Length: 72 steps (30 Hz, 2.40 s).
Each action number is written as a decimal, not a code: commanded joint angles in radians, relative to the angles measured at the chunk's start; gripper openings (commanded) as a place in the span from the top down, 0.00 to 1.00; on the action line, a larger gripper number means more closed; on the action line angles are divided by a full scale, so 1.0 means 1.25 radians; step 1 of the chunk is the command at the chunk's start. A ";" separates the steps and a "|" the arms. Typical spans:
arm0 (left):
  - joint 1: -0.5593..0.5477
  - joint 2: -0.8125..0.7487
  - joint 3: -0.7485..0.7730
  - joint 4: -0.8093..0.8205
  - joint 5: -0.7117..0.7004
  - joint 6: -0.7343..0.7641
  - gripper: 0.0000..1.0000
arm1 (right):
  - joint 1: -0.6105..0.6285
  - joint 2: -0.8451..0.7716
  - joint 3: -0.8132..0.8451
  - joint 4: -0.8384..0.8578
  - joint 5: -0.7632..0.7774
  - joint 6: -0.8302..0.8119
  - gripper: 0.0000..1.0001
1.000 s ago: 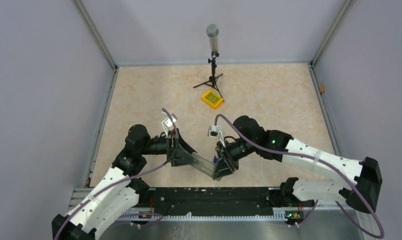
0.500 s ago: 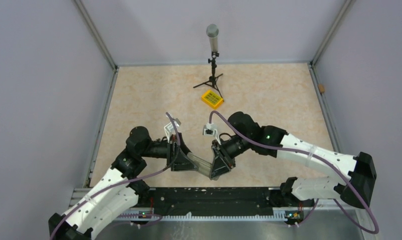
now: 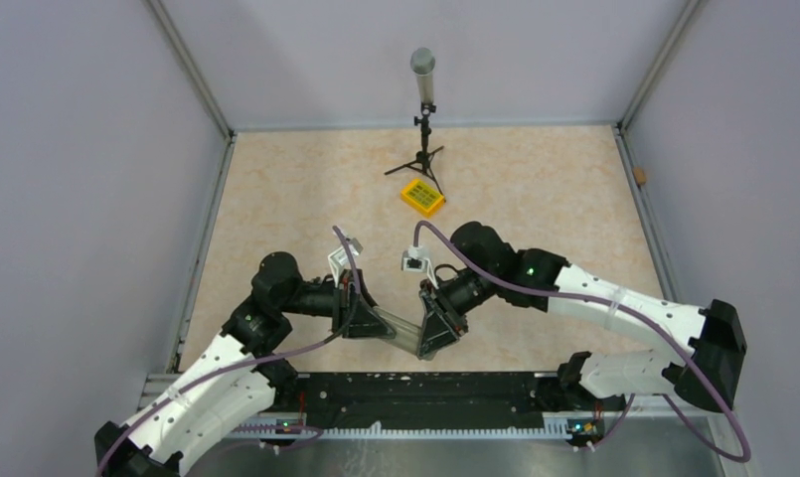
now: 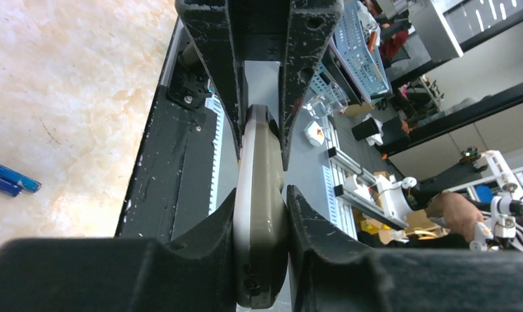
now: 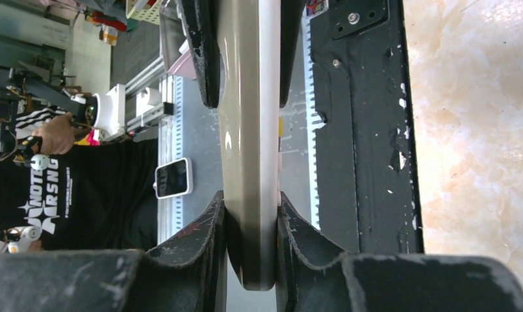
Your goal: Load the batteries into the remote control
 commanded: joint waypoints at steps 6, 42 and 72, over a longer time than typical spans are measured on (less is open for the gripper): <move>-0.004 -0.015 0.027 0.042 -0.015 -0.005 1.00 | -0.004 -0.026 0.017 0.022 -0.001 -0.006 1.00; -0.004 -0.056 -0.067 -0.016 -0.425 -0.072 1.00 | -0.025 -0.280 -0.191 0.190 0.481 0.255 0.34; -0.004 -0.063 -0.095 0.020 -0.435 -0.145 1.00 | -0.024 -0.223 -0.290 0.439 0.511 0.388 0.41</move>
